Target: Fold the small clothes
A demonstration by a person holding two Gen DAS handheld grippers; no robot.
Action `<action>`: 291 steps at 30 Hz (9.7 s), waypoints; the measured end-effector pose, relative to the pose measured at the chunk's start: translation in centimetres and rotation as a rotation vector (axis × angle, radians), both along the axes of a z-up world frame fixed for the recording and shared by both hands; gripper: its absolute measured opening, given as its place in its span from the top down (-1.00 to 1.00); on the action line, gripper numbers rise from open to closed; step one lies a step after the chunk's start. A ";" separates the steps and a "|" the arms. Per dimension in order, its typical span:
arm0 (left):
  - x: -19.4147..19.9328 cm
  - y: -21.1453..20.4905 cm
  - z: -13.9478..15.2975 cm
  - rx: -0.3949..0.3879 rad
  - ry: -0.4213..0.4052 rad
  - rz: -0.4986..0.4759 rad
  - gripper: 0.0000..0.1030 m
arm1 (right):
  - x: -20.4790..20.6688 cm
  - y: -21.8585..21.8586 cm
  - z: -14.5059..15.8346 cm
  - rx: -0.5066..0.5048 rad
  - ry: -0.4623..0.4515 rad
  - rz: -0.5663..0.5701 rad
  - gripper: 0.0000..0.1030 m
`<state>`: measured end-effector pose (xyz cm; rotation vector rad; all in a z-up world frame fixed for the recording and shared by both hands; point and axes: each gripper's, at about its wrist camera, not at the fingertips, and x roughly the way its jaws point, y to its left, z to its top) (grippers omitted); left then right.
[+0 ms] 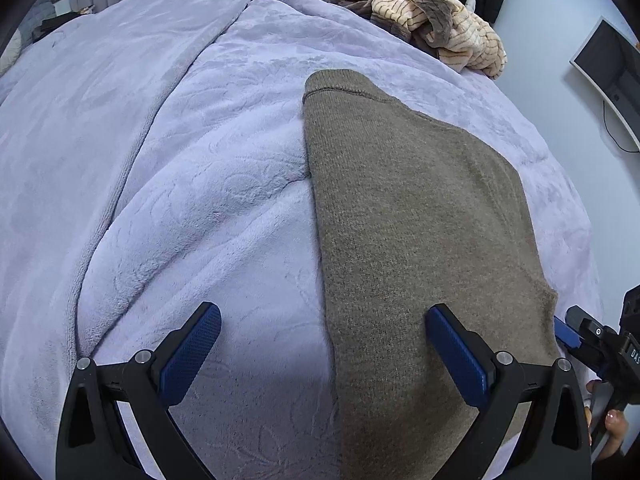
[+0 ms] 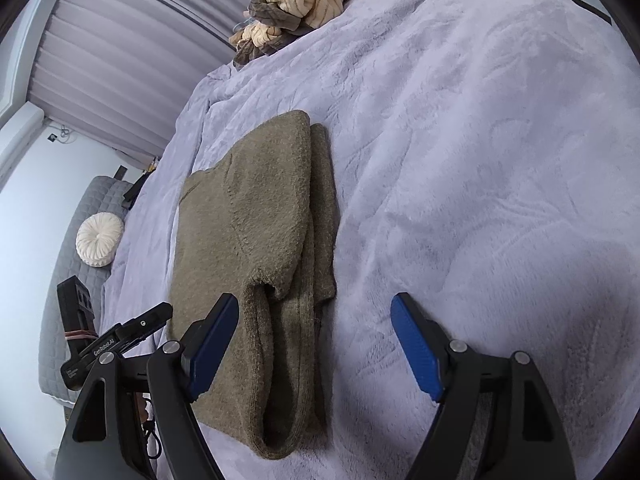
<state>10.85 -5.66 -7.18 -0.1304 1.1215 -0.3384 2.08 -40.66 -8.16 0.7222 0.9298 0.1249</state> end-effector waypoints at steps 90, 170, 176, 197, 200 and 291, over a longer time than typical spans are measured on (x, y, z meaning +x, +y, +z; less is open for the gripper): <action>-15.9 18.6 2.5 -0.148 -0.041 0.126 0.01 | -8.3 14.4 0.3 0.182 0.080 0.191 0.33; -26.1 11.4 5.1 0.192 -0.146 0.123 -1.00 | -16.0 23.4 7.0 -0.422 0.096 0.224 -0.99; -25.9 10.8 5.4 0.224 -0.137 0.127 -1.00 | -15.9 24.0 7.2 -0.507 0.107 0.198 -0.99; -25.9 10.7 6.5 0.245 -0.132 0.191 -1.00 | -16.5 24.7 7.7 -0.601 0.124 0.182 -0.99; -26.0 10.4 6.4 0.251 -0.130 0.185 -1.00 | -16.5 24.3 7.6 -0.596 0.127 0.179 -0.99; -26.1 9.9 5.4 0.278 -0.107 0.159 -1.00 | -16.7 24.1 6.9 -0.596 0.130 0.178 -0.99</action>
